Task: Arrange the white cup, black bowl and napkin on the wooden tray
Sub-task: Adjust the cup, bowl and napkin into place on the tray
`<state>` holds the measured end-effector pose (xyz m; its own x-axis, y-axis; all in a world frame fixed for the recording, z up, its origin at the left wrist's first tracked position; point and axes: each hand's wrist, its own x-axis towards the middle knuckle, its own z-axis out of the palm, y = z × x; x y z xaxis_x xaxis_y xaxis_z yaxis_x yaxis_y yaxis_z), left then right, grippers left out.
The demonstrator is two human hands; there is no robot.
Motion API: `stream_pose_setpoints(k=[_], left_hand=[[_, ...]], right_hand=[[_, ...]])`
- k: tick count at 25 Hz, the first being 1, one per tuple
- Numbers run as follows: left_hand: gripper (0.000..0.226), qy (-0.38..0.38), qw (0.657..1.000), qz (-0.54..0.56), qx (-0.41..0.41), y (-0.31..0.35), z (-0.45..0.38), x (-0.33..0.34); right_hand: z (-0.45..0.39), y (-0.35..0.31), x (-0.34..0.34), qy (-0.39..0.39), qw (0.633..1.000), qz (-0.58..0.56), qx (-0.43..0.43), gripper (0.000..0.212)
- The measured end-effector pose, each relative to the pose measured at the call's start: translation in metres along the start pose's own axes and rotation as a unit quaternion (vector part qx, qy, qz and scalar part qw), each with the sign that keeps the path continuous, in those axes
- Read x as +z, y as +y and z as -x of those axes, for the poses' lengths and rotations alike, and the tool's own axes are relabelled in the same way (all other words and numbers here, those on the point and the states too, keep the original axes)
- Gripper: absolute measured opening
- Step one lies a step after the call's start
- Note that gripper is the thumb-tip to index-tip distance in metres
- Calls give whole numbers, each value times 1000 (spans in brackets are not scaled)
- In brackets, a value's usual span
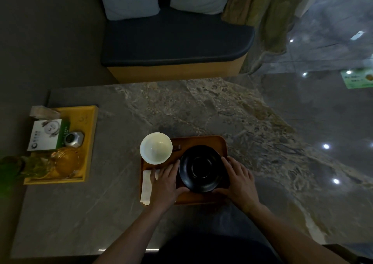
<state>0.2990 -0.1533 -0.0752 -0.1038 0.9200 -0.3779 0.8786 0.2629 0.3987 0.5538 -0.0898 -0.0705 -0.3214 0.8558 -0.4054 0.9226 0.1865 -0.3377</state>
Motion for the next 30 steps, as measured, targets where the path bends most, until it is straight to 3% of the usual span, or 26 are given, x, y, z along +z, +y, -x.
stream_pose_setpoints(k=[30], left_hand=[[94, 8, 1000, 2, -1, -2, 0, 2]], right_hand=[[0, 3, 6, 0, 1000, 26, 5, 110]])
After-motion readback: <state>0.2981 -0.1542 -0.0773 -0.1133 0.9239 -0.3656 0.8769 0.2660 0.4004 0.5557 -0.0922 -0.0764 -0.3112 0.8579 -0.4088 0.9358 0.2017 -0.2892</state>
